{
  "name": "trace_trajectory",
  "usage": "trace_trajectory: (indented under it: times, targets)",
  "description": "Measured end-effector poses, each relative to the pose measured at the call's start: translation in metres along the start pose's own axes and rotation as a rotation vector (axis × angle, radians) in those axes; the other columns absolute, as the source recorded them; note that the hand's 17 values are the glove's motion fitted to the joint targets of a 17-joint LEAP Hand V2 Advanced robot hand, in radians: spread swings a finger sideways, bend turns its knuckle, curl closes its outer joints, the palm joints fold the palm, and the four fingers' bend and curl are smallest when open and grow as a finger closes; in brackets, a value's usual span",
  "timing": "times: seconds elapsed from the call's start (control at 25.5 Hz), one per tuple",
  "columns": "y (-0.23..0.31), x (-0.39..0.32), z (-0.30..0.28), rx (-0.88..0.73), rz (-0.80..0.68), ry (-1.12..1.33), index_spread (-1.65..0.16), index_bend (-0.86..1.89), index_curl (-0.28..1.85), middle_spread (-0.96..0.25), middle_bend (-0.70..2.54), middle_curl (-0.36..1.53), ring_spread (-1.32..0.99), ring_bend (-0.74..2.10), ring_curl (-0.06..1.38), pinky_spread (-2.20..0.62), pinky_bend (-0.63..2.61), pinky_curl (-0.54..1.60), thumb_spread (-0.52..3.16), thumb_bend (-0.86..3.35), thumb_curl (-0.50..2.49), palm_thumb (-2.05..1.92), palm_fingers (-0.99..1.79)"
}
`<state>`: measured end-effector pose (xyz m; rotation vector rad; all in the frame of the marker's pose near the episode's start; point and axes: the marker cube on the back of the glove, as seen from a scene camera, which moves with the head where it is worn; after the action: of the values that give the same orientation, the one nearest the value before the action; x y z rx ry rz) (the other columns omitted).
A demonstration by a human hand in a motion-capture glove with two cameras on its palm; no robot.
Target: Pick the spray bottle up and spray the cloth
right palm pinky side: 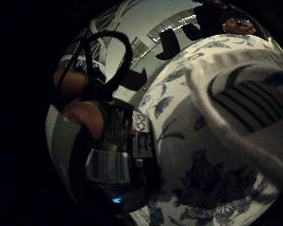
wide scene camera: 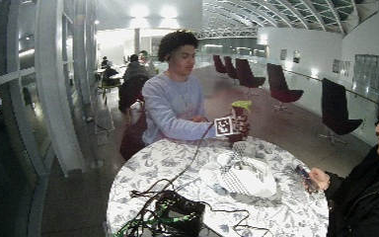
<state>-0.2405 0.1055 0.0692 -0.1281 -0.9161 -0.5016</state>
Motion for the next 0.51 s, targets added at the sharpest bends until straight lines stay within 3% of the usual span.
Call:
trace_trajectory:
  times: [0.28, 0.51]
  targets:
    - [0.02, -0.004, -0.015, -0.04, 0.009, 0.0, -0.25, 0.06, 0.29, -0.05, 0.21, 0.44, 0.0, 0.44, 0.38, 0.08, 0.32, 0.37, 0.93, -0.04, 0.59, 0.9, 0.92]
    - [0.076, -0.014, -0.099, 0.008, -0.029, 0.224, -0.26, 0.07, 0.27, -0.04, 0.22, 0.44, 0.0, 0.44, 0.38, 0.1, 0.31, 0.37, 1.01, -0.04, 0.56, 0.84, 0.88]
